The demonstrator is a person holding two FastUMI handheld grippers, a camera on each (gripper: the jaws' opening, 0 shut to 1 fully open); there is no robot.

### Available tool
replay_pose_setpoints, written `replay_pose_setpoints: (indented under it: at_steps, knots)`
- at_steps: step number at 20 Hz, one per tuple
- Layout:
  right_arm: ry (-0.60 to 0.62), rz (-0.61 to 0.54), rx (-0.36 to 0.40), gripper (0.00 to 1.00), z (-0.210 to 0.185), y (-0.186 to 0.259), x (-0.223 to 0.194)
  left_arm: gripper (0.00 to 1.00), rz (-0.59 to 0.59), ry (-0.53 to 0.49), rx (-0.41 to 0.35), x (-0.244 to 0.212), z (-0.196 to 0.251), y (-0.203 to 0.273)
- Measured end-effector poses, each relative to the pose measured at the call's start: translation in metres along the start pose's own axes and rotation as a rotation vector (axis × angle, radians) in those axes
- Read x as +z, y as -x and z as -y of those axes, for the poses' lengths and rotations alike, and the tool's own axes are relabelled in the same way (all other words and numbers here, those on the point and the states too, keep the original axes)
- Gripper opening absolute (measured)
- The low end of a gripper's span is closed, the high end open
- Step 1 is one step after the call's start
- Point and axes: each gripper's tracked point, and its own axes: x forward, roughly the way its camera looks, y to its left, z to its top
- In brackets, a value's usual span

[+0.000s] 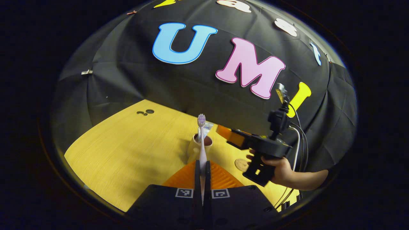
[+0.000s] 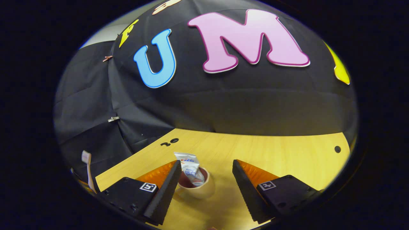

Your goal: Put the toothbrush and toothpaste on the desktop into the cup, then pick up the cup and place it on the coaster on the desktop.

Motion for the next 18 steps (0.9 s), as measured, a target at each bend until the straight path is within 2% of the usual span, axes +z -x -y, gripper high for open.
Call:
replay_pose_setpoints:
  at_steps: [6,10,12,13,14,18]
  knots:
    - [-0.002,0.048,-0.146,0.98,0.076,0.045,0.024,0.06,0.134,-0.013,-0.072,0.049,0.014,-0.045]
    - [-0.009,0.073,-0.25,0.98,0.128,0.073,0.03,0.06,0.17,-0.043,-0.106,0.063,0.02,-0.085]
    - [-0.015,0.075,-0.304,0.98,0.152,0.085,0.025,0.06,0.203,-0.063,-0.132,0.071,0.025,-0.104]
    - [-0.019,0.072,-0.327,0.98,0.161,0.091,0.022,0.11,0.223,-0.072,-0.142,0.075,0.027,-0.114]
    - [-0.023,0.067,-0.347,0.98,0.17,0.097,0.018,0.06,0.241,-0.08,-0.149,0.077,0.028,-0.125]
    - [-0.028,0.036,-0.422,0.98,0.207,0.12,0.0,0.06,0.299,-0.104,-0.139,0.079,0.024,-0.16]
